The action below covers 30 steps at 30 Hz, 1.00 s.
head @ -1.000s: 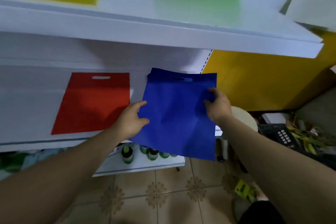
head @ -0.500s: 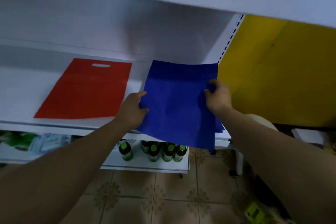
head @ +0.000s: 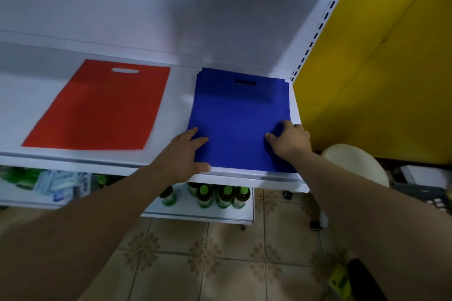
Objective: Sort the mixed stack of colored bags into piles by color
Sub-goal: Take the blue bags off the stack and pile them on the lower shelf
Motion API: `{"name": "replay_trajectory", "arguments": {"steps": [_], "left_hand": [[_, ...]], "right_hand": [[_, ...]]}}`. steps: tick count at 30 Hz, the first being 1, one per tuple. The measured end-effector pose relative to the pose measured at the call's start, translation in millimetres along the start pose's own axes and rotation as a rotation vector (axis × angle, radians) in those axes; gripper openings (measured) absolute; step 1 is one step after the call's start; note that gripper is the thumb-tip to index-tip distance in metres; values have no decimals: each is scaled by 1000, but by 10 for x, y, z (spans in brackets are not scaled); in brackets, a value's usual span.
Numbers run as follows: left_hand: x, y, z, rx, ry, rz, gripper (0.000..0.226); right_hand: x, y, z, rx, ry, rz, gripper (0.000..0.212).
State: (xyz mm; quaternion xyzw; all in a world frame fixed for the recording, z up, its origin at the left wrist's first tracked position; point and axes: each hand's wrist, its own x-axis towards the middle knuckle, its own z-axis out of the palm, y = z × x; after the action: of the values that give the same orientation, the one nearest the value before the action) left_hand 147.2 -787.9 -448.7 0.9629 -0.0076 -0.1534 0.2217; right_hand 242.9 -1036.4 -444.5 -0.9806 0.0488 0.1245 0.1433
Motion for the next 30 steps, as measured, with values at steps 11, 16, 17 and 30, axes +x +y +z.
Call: {"name": "replay_trajectory", "arguments": {"steps": [11, 16, 17, 30], "left_hand": [[-179, 143, -200, -78, -7, -26, 77], [-599, 174, -578, -80, 29, -30, 73], [-716, 182, -665, -76, 33, -28, 73], [-3184, -211, -2055, 38, 232, 33, 69]], "right_hand": [[-92, -123, -211, -32, -27, -28, 69], [-475, -446, -526, -6, -25, -98, 70], [-592, -522, -597, -3, -26, -113, 70], [-2976, -2128, -1442, 42, 130, -368, 69]]}}
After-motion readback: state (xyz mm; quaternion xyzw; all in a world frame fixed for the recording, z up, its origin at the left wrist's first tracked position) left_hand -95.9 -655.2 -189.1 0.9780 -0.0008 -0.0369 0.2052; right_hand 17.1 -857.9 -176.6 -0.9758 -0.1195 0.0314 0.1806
